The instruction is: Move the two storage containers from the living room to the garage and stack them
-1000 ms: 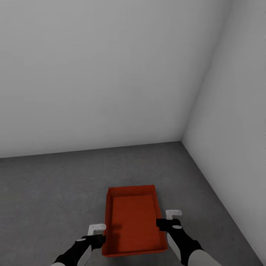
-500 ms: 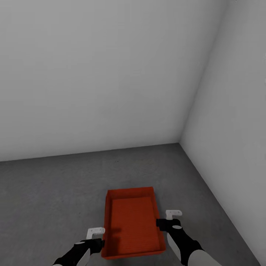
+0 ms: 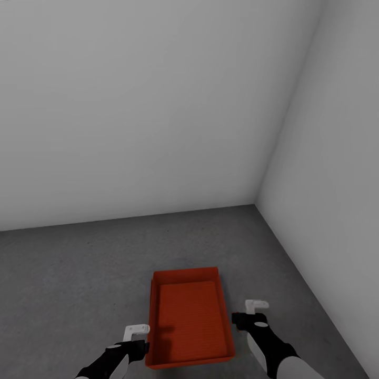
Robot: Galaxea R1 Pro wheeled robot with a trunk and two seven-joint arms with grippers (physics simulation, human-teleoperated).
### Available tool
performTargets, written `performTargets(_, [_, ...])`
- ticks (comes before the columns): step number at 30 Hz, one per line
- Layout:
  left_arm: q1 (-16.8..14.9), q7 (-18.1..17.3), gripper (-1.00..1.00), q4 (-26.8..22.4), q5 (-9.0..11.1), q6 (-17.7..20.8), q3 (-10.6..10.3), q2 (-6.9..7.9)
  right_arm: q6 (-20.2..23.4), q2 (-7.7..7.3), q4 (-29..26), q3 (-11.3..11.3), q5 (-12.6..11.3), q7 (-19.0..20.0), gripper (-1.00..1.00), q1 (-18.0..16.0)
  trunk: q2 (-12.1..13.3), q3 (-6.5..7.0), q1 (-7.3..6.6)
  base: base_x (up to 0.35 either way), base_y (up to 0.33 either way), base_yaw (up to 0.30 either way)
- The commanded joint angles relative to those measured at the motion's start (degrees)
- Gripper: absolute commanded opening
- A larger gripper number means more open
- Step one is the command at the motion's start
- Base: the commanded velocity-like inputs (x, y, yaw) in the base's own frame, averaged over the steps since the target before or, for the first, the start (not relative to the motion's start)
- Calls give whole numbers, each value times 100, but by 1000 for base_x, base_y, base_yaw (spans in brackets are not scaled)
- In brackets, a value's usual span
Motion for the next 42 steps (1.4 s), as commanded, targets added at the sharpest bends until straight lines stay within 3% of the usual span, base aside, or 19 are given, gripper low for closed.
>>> performTargets(1, [0, 22, 100, -12, 44, 36, -7, -2, 33, -285, 6, -108, 43, -12, 100, 9, 38, 13, -22, 0, 0, 0])
performTargets(3, [0, 22, 100, -12, 42, 40, -10, -2, 37, -440, 20, -177, 42, -18, 100, 13, 118, 49, -66, 0, 0, 0])
performTargets(6, [0, 22, 100, -7, 48, 42, -5, 1, 38, -479, 60, -201, 38, -20, 100, 14, 238, 103, -132, 0, 0, 0])
performTargets(9, [0, 30, 100, 85, 54, 43, -1, 16, 34, -546, 484, -213, 36, -26, 100, 15, 359, 157, -198, 0, 0, 0])
performTargets(15, [0, 31, 100, 544, 60, 19, 2, 67, -51, -572, 1598, -214, 42, -53, 100, 15, 599, 265, -330, 0, 0, 0])
performTargets(21, [0, 35, 100, 1073, 117, -224, 4, 151, -116, -562, 2012, -208, 47, -65, 100, 205, 840, 372, -461, 0, 0, 0])
performTargets(29, [8, 39, 100, 1406, 322, -459, 0, 290, -145, -460, 2073, -199, 71, -52, 100, 873, 1161, 516, -637, 0, 0, 0])
performTargets(36, [179, 40, 100, 1426, 339, -474, 4, 274, -154, 19, 2075, -199, 76, -22, 100, 1319, 1441, 642, -791, 0, 0, 0])
performTargets(42, [200, 38, 100, 1422, 346, -484, 6, 271, -162, 63, 2067, -201, 52, -20, 100, 1374, 1522, 677, -835, 0, 0, 0])
